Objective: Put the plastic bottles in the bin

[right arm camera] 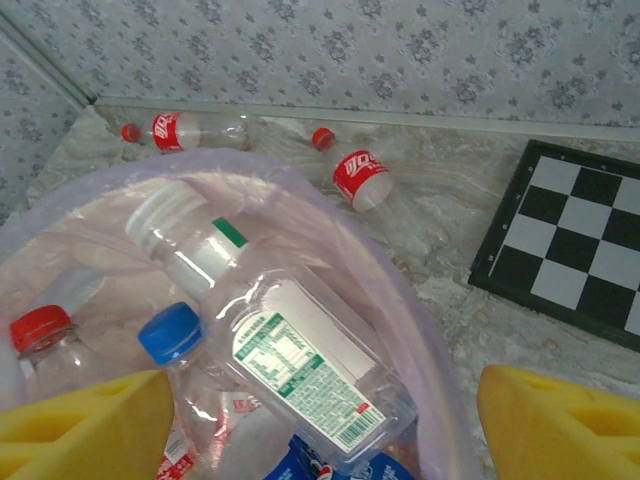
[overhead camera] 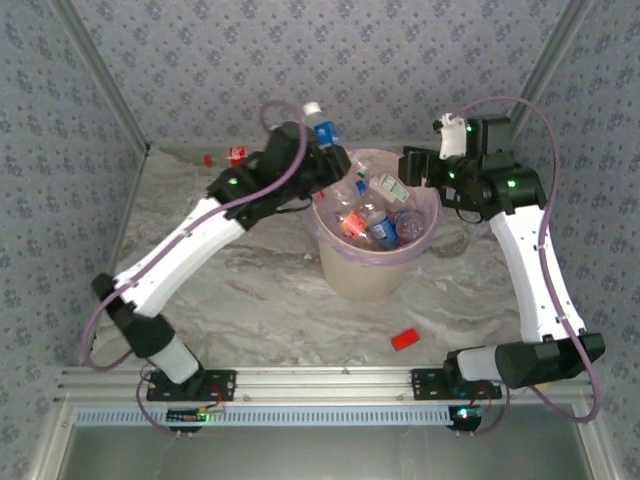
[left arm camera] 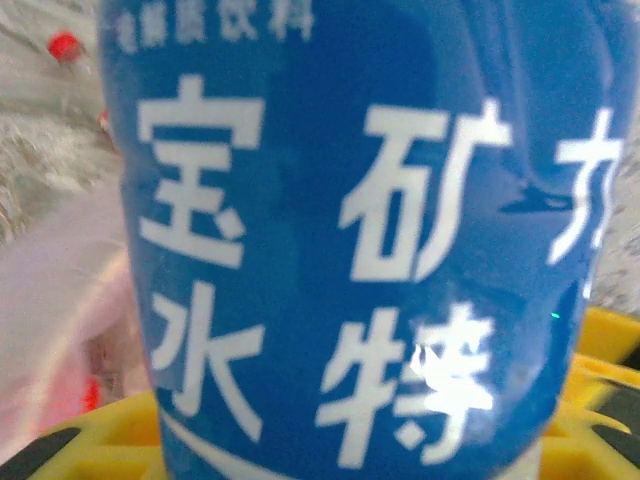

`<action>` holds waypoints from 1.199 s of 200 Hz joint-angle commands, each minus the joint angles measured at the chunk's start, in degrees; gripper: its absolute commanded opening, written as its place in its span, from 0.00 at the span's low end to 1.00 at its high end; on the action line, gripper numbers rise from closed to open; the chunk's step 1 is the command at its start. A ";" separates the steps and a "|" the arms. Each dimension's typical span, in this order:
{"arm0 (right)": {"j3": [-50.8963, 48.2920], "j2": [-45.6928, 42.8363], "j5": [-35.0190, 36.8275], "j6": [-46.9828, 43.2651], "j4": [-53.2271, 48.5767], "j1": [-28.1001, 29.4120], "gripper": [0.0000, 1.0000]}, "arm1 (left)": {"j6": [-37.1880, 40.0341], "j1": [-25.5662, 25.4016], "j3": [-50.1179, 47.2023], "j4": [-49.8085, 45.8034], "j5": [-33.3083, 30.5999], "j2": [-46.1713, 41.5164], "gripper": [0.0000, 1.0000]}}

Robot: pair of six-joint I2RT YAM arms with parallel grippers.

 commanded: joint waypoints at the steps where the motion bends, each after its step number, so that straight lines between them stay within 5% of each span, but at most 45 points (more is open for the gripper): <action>1: 2.67 -0.55 0.70 0.24 -0.56 0.35 0.81 | -1.63 -2.42 3.31 0.97 -1.16 3.63 0.44; 35: 3.43 -0.35 0.45 -0.31 -0.97 0.46 0.81 | -1.53 -6.24 9.46 -2.32 -2.51 8.78 0.53; 67: 4.58 0.57 -0.75 -0.98 -1.55 1.19 0.81 | 0.04 -8.29 11.67 -4.22 -2.44 10.05 0.88; 87: 5.55 1.47 -0.92 -2.03 -3.05 1.83 0.82 | 2.27 -8.69 11.72 -4.40 -3.13 8.97 1.00; 144: 7.93 2.95 1.36 -5.01 -10.11 7.57 0.78 | 10.42 -7.90 6.43 -5.96 -17.01 -0.94 1.00; 240: 0.61 4.24 11.97 -3.96 -14.14 15.72 0.59 | 9.36 13.86 -13.43 -4.67 -6.69 -14.21 0.95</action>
